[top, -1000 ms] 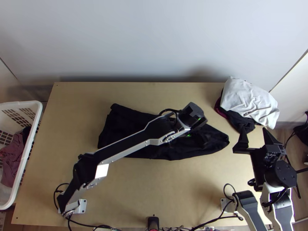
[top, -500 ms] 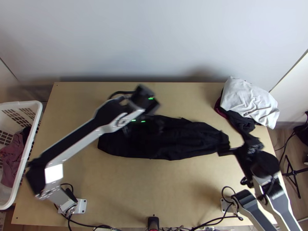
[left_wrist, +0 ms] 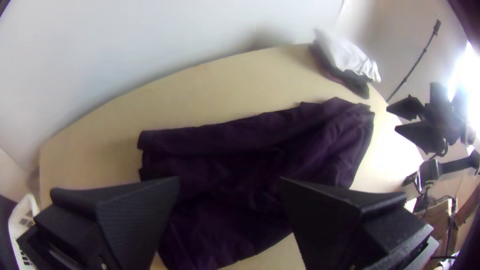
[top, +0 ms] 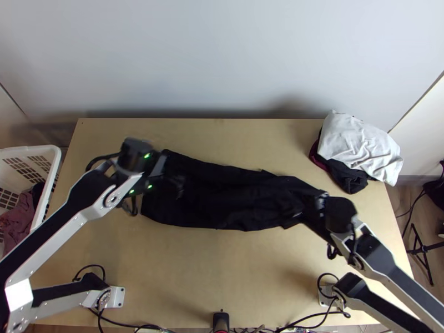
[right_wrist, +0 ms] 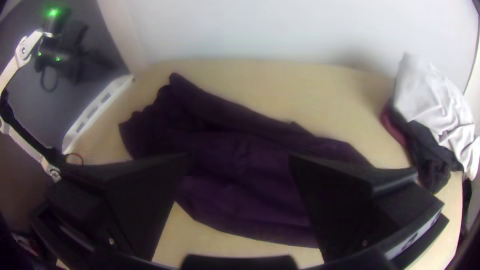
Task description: Fold the t-shirt
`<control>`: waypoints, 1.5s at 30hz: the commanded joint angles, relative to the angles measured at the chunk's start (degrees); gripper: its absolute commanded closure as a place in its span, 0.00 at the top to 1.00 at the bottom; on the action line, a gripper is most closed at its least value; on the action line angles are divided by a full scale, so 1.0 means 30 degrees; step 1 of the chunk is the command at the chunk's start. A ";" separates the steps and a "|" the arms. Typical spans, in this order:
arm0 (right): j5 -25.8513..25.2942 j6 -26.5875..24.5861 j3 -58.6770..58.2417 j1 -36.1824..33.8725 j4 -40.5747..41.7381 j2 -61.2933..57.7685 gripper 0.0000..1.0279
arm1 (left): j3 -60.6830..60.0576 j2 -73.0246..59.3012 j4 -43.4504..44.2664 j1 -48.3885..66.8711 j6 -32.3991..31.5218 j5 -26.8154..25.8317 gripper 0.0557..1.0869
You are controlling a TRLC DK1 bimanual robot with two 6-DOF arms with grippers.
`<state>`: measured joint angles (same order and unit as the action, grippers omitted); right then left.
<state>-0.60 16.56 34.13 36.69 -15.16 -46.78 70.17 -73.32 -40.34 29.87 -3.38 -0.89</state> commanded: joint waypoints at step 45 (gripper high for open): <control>0.6236 0.0077 1.0303 0.6199 -0.3971 -1.6514 0.95 | -1.2492 1.1051 0.4071 -0.6382 -0.1599 -0.0203 0.94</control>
<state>20.62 17.82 63.11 55.77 -27.68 -92.27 34.30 -42.74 -27.97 12.32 -8.58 -1.50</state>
